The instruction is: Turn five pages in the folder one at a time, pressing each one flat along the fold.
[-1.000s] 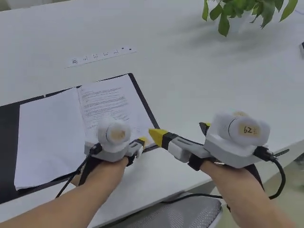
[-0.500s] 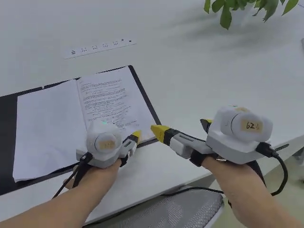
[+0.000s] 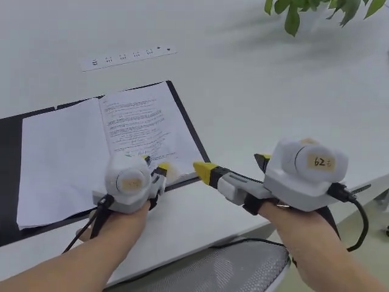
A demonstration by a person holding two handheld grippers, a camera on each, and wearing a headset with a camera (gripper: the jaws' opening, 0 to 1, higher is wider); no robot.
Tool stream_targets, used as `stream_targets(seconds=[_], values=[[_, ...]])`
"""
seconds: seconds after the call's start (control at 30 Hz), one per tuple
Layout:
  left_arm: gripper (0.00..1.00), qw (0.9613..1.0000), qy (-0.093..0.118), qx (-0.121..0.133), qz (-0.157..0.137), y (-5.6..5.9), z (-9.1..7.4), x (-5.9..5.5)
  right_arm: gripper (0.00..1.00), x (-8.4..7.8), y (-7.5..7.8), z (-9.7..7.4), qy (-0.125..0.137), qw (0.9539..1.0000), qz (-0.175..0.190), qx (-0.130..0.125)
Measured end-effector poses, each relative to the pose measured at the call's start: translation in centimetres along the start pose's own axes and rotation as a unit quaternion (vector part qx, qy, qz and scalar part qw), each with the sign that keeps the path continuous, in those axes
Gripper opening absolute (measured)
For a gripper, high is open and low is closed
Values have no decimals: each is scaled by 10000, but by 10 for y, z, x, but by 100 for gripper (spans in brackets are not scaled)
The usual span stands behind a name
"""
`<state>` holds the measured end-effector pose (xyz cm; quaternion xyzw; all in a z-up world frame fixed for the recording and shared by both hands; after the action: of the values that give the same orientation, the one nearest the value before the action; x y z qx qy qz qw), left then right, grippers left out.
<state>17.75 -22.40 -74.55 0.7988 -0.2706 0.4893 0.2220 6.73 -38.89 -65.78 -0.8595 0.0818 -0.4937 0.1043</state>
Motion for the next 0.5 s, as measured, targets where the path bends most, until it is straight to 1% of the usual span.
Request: stream_targets(seconds=[0.03, 0.07, 0.1, 0.17, 0.2, 0.23, 0.27, 0.3, 0.33, 0.37, 0.4, 0.43, 0.47, 0.5], values=[[14, 10000, -24, 41, -47, -3, 0, 0, 79, 0, -1, 0, -5, 10000, -13, 26], [9, 9999, -62, 108, -35, -4, 0, 0, 78, 0, -2, 0, -4, 10000, -30, 35], [9, 10000, -73, 27, -28, -4, 1, 0, 78, 0, -3, 0, -9, 10000, -46, 49], [9, 10000, -78, 32, -13, -4, 0, 0, 77, 1, -5, 2, -53, 9999, -89, 104], [8, 9999, -73, 44, -81, -4, 1, 0, 76, 2, -7, 3, -85, 9998, -85, 157], [8, 9999, -74, 58, -134, -4, 0, 0, 73, 3, -9, 4, -98, 9997, -40, 237], [7, 9999, -71, 58, -143, -4, 0, 0, 67, 5, -14, 5, -149, 9988, 153, 439], [7, 9999, -71, 58, -142, -4, 0, 0, 62, 7, -17, 7, -203, 9979, 267, 552], [7, 9999, -74, 52, -138, -4, 0, 0, 56, 8, -21, 9, -310, 9958, 500, 699], [7, 9999, -86, 39, -126, -4, 0, 0, 53, 8, -24, 12, -394, 9942, 645, 770], [7, 9999, -92, 31, -116, -4, 0, 0, 53, 6, -25, 15, -516, 9922, 738, 865], [7, 9999, -100, 18, -94, -4, 0, 0, 54, 3, -28, 19, -821, 9867, 995, 985], [7, 9999, -104, 13, -81, -4, 0, 0, 55, 1, -29, 22, -1040, 9827, 1125, 1037], [7, 9999, -101, 10, -83, -4, 0, 0, 53, -2, -30, 27, -1150, 9801, 1183, 1108]])
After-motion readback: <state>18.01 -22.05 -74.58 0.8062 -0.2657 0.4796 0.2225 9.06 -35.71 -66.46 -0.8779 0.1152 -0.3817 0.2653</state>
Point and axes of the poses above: the centre of the closed fingertips' face, and the gripper's own axes: z roughly forward along the fingers, y roughly to its right, x roughly out of its top, the point moved 8 cm from there along -z, roughly backward along the fingers, and after that the axes turned 6 degrees about -x, right-handed, at the moved point
